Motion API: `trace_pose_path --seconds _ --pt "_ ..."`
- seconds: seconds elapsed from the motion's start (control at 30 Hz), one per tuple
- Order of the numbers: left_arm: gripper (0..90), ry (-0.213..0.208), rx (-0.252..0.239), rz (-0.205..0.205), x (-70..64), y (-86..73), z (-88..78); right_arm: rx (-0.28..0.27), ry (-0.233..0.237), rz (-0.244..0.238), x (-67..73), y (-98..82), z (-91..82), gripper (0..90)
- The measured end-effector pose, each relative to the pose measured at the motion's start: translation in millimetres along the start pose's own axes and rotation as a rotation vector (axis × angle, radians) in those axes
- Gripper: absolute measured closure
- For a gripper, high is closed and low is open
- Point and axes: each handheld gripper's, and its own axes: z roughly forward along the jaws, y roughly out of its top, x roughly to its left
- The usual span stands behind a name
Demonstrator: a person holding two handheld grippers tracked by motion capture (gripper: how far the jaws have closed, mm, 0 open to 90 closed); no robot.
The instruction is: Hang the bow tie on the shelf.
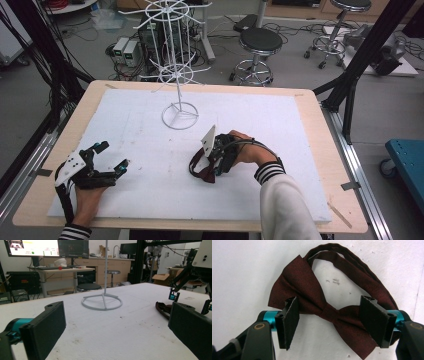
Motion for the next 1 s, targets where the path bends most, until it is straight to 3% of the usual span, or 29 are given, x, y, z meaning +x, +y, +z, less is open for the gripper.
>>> trace_pose_path --seconds 0.27,0.47,0.7,0.87,1.0 --pt "1.8 0.002 -0.001 -0.003 0.2 0.0 0.1 0.009 -0.023 -0.069 1.8 4.3 1.0 33.0" --pt "1.8 0.001 0.001 -0.001 0.2 0.0 -0.1 0.006 -0.004 -0.066 -0.1 2.6 2.7 36.0" --pt "1.8 0.000 0.000 -0.001 0.1 0.0 -0.1 0.042 0.002 -0.060 -0.4 0.1 4.5 41.1" --pt "1.8 0.000 0.001 0.000 0.1 0.0 -0.1 0.054 -0.007 -0.071 -1.0 0.1 5.6 49.5" --pt "1.8 0.001 0.000 -0.001 0.1 0.0 -0.1 0.067 -0.032 -0.075 -1.5 0.5 4.8 63.2"
